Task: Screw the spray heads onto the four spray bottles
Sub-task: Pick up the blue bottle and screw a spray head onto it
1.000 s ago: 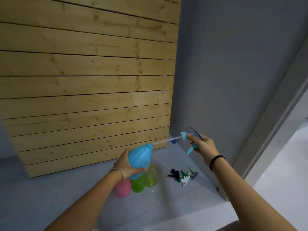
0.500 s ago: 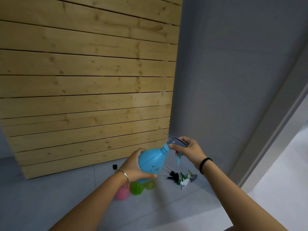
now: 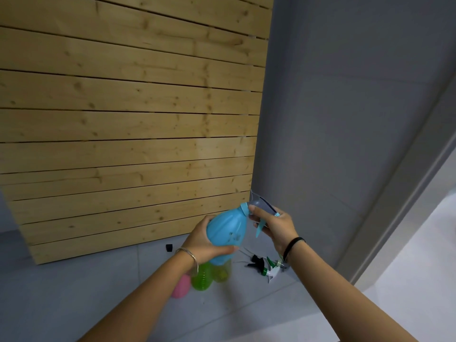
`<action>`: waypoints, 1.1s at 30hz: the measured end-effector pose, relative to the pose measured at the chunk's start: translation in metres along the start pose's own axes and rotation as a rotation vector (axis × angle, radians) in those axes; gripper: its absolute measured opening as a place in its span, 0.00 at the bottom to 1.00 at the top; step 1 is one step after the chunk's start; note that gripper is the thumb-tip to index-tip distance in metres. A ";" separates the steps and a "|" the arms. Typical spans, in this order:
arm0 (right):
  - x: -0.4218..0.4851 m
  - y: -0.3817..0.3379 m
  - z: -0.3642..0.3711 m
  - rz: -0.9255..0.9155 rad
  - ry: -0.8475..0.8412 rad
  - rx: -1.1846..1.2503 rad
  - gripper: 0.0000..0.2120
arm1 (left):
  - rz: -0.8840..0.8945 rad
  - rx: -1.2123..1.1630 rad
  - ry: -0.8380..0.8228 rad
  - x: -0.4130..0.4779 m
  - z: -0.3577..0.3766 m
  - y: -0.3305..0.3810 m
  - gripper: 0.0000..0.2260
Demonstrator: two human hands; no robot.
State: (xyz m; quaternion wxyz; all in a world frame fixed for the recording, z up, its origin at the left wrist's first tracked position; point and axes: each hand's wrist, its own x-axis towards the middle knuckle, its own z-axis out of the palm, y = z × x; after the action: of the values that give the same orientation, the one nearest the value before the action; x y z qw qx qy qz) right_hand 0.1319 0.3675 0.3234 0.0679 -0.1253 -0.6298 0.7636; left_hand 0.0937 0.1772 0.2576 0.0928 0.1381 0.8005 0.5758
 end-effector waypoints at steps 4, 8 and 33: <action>0.003 0.004 0.009 0.061 0.012 0.148 0.08 | -0.016 -0.043 0.020 0.004 0.002 0.003 0.34; 0.005 0.004 0.014 0.066 -0.118 0.331 0.04 | -0.040 -0.084 0.026 0.004 0.003 0.005 0.33; 0.024 0.002 0.006 -0.105 0.002 0.119 0.16 | -0.277 -0.655 0.121 0.014 0.010 0.027 0.27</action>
State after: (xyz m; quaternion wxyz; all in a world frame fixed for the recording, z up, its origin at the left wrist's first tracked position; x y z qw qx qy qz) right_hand 0.1075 0.3676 0.3199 0.1157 -0.0888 -0.5890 0.7948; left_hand 0.0870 0.1991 0.2805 0.1617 -0.0428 0.5885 0.7910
